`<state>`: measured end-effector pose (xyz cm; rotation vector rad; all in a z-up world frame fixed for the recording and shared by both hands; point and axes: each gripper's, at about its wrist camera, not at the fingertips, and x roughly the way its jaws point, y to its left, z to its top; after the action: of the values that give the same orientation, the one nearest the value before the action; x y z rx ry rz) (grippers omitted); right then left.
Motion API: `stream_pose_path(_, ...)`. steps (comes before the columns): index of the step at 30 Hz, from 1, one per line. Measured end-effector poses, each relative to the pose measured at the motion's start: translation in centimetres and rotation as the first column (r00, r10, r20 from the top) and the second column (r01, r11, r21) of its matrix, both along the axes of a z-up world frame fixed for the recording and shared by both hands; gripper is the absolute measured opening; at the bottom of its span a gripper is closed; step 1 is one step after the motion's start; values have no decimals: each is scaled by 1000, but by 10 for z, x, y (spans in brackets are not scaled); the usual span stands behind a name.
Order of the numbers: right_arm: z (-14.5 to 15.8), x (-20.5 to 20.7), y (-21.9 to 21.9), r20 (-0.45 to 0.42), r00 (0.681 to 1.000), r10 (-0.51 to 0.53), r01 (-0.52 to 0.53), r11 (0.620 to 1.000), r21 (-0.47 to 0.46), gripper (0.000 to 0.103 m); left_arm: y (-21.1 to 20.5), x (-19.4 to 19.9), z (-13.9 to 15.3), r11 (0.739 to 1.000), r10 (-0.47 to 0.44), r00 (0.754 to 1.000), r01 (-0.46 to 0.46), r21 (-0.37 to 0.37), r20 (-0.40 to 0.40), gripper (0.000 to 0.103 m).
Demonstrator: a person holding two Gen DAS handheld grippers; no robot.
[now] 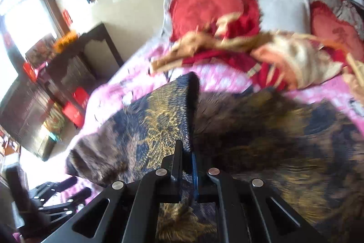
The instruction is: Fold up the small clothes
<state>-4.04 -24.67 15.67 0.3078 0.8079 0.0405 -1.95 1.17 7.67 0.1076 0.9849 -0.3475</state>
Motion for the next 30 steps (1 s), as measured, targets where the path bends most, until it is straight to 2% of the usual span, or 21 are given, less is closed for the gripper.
stream_pose_path(3,39,-48,-34,86,993,-83,84,996,-6,6,-14,-9,4,1000,-31,999,31,-5,14,53)
stream_pose_path(6,57,-91,-76,86,976,-198,204,976,-73,6,-30,-15,3,998,-58,998,58,-4,12,53)
stream_pose_path(9,39,-116,-110,-2,949,-315,311,938,-152,6,-40,-18,-5,998,-68,998,68,18,-4,53)
stream_pose_path(13,-12,-130,-142,-205,871,-446,400,887,-230,6,-43,-21,-10,997,-71,997,71,9,-30,53)
stream_pose_path(14,-22,-129,-146,-243,843,-480,417,868,-271,7,-44,-20,-10,997,-71,997,72,7,-34,53)
stream_pose_path(15,-21,-131,-146,-239,840,-488,422,862,-280,8,-45,-20,-10,997,-73,997,73,7,-34,53)
stream_pose_path(16,-16,-129,-139,-205,856,-475,416,867,-275,14,-46,-18,-9,997,-73,997,73,9,-31,53)
stream_pose_path(17,-8,-125,-133,-180,869,-461,407,873,-268,35,-47,-17,-10,997,-71,997,72,17,-28,53)
stream_pose_path(19,11,-106,-101,-93,920,-382,354,908,-225,67,-51,-11,-15,997,-69,997,71,43,-34,53)
stream_pose_path(21,24,-84,-66,-31,979,-203,195,964,-180,69,-55,-4,-21,996,-65,997,67,51,-43,53)
stream_pose_path(22,26,-66,-44,-34,994,-106,97,976,-195,69,-56,0,-24,997,-59,997,61,56,-49,53)
stream_pose_path(23,23,-45,-15,-46,999,-8,-4,966,-259,69,-56,4,-27,997,-48,997,51,62,-56,53)
stream_pose_path(24,18,-31,2,-48,998,46,-59,946,-319,69,-55,7,-29,997,-38,997,42,61,-64,53)
stream_pose_path(26,-1,-5,32,-77,985,155,-173,882,-438,68,-52,11,-31,999,-27,997,30,44,-70,53)
stream_pose_path(28,-29,20,44,-176,954,243,-298,827,-477,66,-52,13,-31,999,-28,997,31,39,-72,53)
stream_pose_path(30,-48,35,43,-241,931,273,-358,809,-466,55,-54,13,-32,998,-39,997,42,52,-63,53)
